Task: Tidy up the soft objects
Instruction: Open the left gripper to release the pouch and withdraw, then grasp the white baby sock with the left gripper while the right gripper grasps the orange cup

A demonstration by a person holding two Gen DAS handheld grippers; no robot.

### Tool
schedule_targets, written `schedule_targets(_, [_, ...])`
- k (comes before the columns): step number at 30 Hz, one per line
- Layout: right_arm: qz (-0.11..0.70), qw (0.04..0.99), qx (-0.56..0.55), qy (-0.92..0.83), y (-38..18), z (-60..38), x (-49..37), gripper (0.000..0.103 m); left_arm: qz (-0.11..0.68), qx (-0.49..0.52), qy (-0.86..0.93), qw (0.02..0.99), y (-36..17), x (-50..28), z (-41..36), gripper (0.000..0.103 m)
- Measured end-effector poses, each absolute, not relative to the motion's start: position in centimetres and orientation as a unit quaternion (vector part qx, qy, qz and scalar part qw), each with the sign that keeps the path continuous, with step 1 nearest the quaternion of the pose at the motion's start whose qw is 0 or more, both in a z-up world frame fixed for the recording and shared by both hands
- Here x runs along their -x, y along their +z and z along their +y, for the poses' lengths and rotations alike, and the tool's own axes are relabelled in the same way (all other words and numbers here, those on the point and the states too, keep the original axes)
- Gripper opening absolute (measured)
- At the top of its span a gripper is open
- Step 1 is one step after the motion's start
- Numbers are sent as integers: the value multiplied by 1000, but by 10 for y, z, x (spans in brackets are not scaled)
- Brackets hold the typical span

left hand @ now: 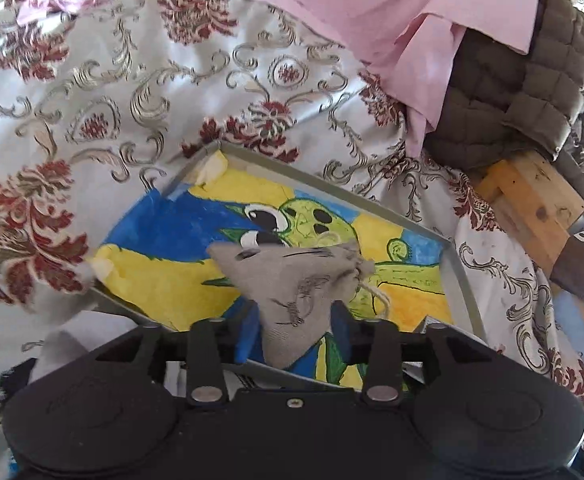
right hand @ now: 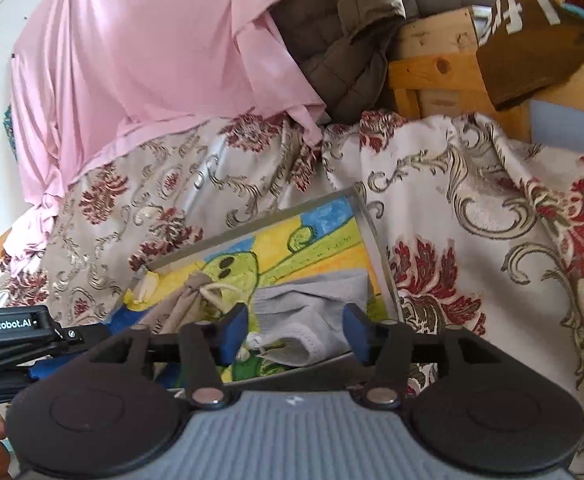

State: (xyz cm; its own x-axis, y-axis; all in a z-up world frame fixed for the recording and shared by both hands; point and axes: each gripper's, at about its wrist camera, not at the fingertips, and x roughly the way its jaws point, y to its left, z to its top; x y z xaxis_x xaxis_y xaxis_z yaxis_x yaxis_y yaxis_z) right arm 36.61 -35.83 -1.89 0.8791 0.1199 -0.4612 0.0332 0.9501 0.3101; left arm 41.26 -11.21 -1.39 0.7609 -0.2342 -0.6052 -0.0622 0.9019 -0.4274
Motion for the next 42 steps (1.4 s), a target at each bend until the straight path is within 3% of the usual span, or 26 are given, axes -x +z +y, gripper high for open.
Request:
schedule_targets(4, [212,964,-156,26,-3,-361,-338,84,321,213,-49,922,0,-387,-111,56])
schedule_targets(8, [166,974,-149,34,17,-362,-306,94,284,200,-55,936,17,-353,-109,67])
schedule_targets(12, [126,979,-156,41,36,-359,-270,103,248,182,-69,949,35,-314,-106,70])
schedule_targets(15, [107,979,-167,51,44,-357,-243,103,220,185,-77,955,44,-283,-100,84])
schedule_targets(24, [87,983,-150,54,44,-337,-172,103,167,169,-89,967,61,-199,-77,97])
schedule_targets(42, [190,973,-104,73,14,-276,-104,103,228,178,-71,955,13,-117,-8,100])
